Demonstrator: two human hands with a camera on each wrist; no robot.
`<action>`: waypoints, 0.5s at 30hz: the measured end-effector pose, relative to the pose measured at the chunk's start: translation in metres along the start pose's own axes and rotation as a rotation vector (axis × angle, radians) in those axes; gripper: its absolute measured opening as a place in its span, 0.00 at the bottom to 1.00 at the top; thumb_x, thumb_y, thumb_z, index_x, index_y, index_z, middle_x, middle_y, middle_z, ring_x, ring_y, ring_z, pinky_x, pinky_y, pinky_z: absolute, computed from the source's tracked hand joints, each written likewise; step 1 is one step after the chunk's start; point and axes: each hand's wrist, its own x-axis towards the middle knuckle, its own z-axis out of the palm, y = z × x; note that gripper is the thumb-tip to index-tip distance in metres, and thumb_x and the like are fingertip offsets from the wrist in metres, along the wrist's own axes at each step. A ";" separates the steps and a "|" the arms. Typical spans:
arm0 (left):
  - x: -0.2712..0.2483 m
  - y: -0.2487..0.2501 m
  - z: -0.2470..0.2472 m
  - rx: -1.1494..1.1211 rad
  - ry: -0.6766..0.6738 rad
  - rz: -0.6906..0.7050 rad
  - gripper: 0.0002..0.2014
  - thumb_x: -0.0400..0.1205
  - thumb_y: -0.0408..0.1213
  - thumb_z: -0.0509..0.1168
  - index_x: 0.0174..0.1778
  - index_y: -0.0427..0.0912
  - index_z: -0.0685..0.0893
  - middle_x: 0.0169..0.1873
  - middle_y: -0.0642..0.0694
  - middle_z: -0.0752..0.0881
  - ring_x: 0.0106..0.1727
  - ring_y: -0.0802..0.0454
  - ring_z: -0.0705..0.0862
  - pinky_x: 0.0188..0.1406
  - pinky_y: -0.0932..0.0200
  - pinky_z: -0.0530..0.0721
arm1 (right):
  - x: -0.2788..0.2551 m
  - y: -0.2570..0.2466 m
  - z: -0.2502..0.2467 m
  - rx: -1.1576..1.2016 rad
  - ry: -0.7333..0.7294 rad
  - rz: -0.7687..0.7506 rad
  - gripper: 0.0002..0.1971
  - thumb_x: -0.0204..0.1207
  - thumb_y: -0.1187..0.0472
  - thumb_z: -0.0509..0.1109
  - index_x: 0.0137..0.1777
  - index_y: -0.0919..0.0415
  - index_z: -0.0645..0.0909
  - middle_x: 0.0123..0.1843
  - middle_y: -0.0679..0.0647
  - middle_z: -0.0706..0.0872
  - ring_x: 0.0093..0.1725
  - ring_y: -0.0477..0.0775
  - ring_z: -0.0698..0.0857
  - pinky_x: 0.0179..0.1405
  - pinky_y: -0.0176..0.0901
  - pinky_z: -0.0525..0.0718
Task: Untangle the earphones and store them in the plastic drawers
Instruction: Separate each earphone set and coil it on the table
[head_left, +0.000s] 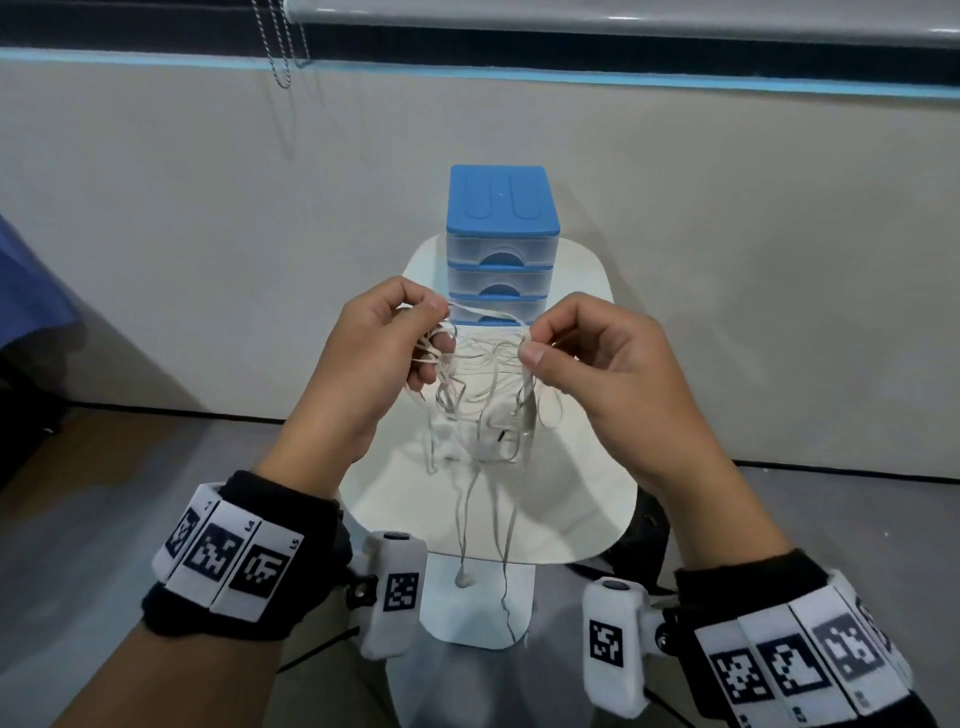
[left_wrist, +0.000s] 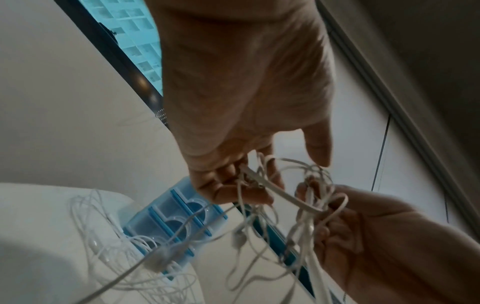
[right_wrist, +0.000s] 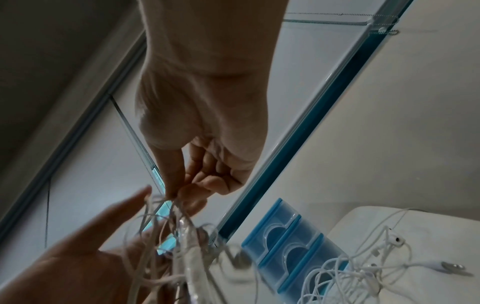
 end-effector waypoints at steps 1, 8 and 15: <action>0.000 -0.002 0.000 0.037 -0.013 -0.013 0.07 0.88 0.40 0.67 0.45 0.44 0.86 0.31 0.47 0.86 0.32 0.49 0.79 0.30 0.58 0.75 | 0.002 -0.002 -0.002 -0.006 0.012 0.000 0.04 0.76 0.64 0.77 0.41 0.58 0.85 0.37 0.46 0.86 0.38 0.51 0.79 0.42 0.46 0.78; -0.013 0.003 0.011 0.080 -0.440 0.165 0.16 0.82 0.54 0.69 0.63 0.52 0.86 0.43 0.57 0.88 0.44 0.55 0.83 0.43 0.62 0.79 | 0.008 -0.011 -0.005 0.012 -0.017 0.023 0.05 0.79 0.72 0.77 0.42 0.65 0.86 0.34 0.55 0.87 0.36 0.53 0.84 0.39 0.40 0.81; -0.013 -0.002 0.019 0.062 -0.372 0.235 0.05 0.83 0.30 0.74 0.52 0.38 0.85 0.42 0.42 0.86 0.43 0.53 0.84 0.45 0.64 0.81 | 0.006 -0.010 -0.010 -0.070 0.050 0.043 0.05 0.76 0.66 0.81 0.41 0.58 0.89 0.38 0.48 0.89 0.37 0.49 0.81 0.41 0.39 0.80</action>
